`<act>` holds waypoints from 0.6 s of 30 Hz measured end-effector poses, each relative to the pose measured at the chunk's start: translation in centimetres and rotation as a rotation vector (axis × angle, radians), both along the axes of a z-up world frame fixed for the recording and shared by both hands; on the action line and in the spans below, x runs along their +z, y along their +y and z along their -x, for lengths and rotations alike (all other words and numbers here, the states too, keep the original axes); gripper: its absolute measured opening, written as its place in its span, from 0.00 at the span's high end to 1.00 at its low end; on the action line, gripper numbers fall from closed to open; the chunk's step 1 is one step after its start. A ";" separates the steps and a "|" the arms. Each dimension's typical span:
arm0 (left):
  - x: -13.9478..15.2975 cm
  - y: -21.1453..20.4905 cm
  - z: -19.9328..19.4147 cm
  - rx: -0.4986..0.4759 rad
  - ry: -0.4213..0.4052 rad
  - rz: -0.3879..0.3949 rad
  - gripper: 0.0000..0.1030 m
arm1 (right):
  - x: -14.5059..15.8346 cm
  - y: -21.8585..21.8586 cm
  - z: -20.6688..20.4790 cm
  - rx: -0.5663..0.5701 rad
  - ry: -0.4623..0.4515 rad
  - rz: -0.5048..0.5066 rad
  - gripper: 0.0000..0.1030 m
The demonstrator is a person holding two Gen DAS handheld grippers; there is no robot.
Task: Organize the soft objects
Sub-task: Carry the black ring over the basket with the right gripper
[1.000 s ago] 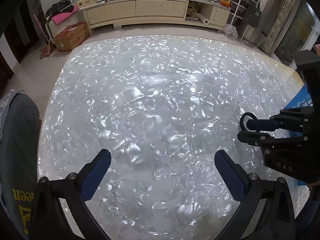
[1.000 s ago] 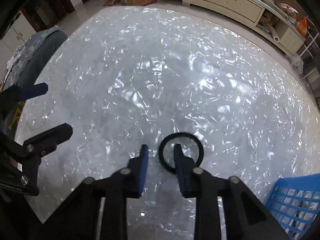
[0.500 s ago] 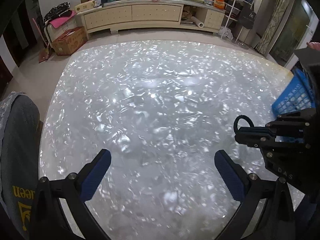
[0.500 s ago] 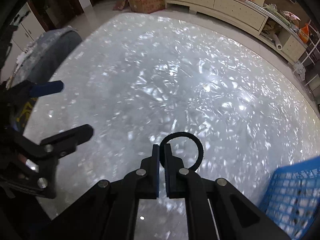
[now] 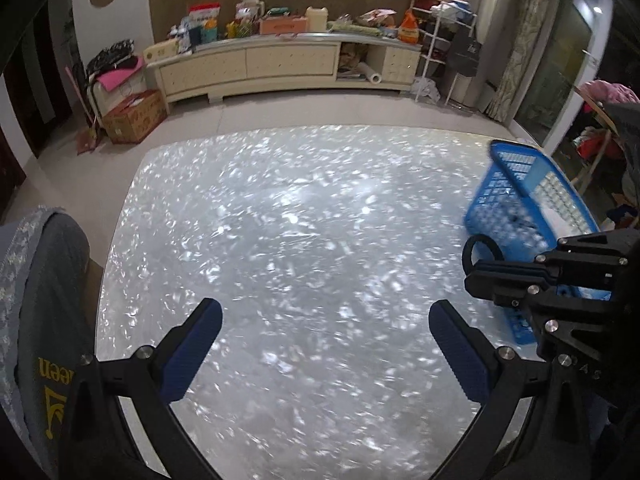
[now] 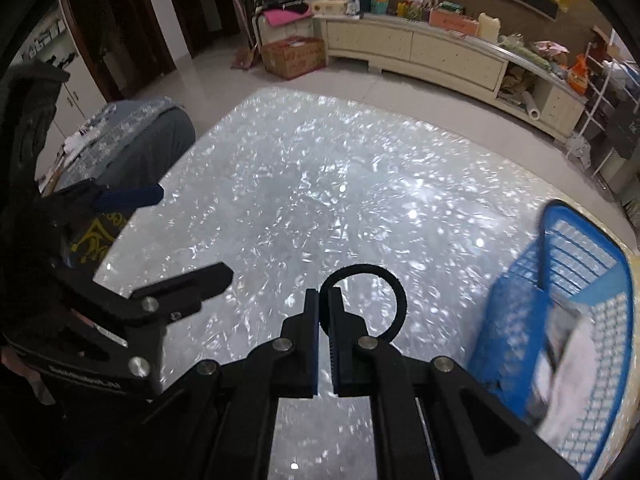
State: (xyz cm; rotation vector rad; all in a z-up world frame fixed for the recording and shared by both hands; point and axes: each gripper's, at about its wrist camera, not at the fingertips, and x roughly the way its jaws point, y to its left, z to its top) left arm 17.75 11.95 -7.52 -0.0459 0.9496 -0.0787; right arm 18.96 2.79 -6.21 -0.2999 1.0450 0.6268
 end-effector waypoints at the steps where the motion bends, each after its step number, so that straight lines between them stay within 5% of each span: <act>1: 0.6 -0.8 0.5 -0.008 -0.010 0.001 0.00 | 0.4 -0.3 0.4 -0.003 -0.006 -0.005 0.96; 10: 4.2 -6.4 2.2 -0.105 -0.075 0.027 0.00 | 4.3 -5.9 2.7 -0.067 -0.090 -0.040 0.96; 18: 5.5 -10.9 1.4 -0.166 -0.097 -0.035 0.00 | 6.1 -11.2 2.5 -0.152 -0.142 -0.060 0.96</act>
